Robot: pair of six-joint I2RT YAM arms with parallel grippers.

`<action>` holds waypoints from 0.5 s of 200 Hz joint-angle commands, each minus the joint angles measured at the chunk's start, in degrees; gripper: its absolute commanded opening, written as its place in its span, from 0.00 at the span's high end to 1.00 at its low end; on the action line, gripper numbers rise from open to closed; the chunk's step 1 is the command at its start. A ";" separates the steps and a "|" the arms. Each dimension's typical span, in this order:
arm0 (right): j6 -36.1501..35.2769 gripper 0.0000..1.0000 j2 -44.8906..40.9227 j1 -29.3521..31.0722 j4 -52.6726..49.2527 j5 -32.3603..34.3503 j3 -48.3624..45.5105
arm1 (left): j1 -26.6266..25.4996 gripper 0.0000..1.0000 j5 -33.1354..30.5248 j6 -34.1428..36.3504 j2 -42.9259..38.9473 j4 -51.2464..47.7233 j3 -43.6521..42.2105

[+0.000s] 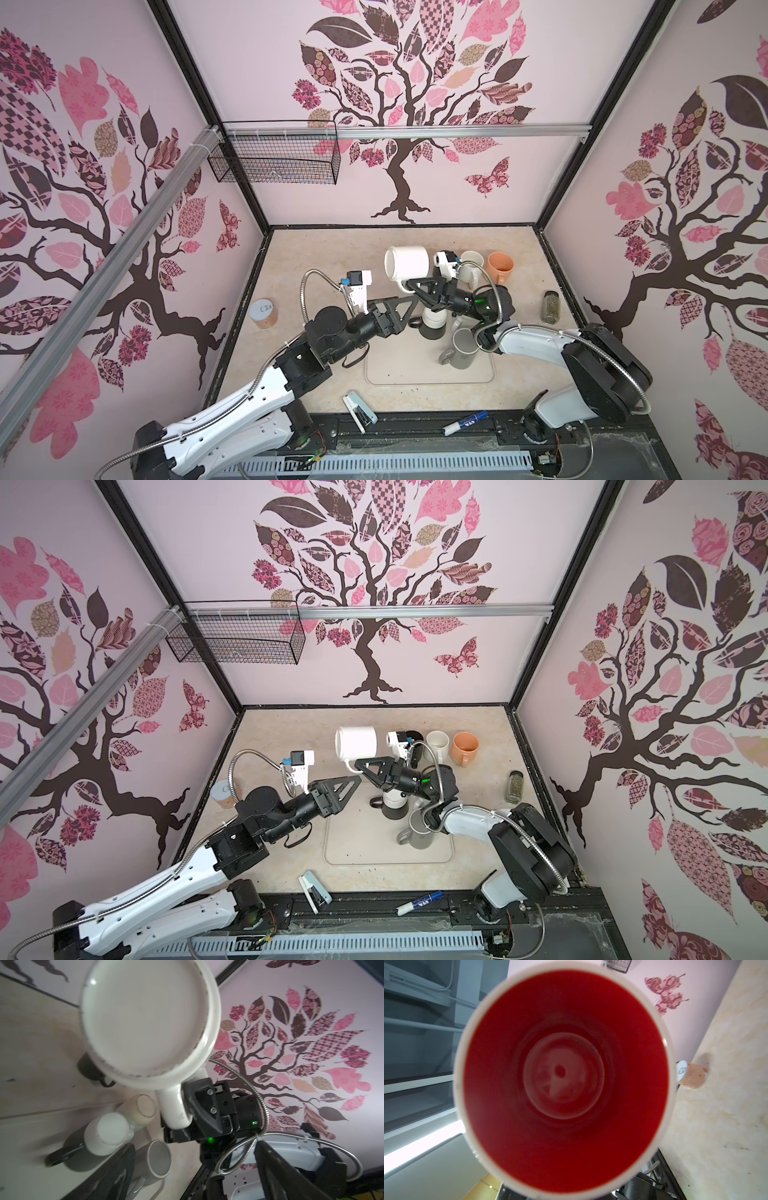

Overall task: Turn the mug right side up
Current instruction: 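Open the left gripper and draw it back while the right gripper carries the mug away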

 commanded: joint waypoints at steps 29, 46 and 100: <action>-20.75 1.00 -11.44 -1.58 -30.63 2.09 6.03 | 0.82 0.04 -23.07 7.26 -9.84 -25.78 1.38; -34.29 1.00 -14.25 -1.48 -49.01 7.18 10.10 | 2.38 0.04 -23.07 6.68 -10.90 -30.14 2.09; -63.18 1.00 -9.86 -1.23 -83.27 34.40 24.93 | 3.81 0.04 -15.28 14.29 -2.71 -34.86 4.62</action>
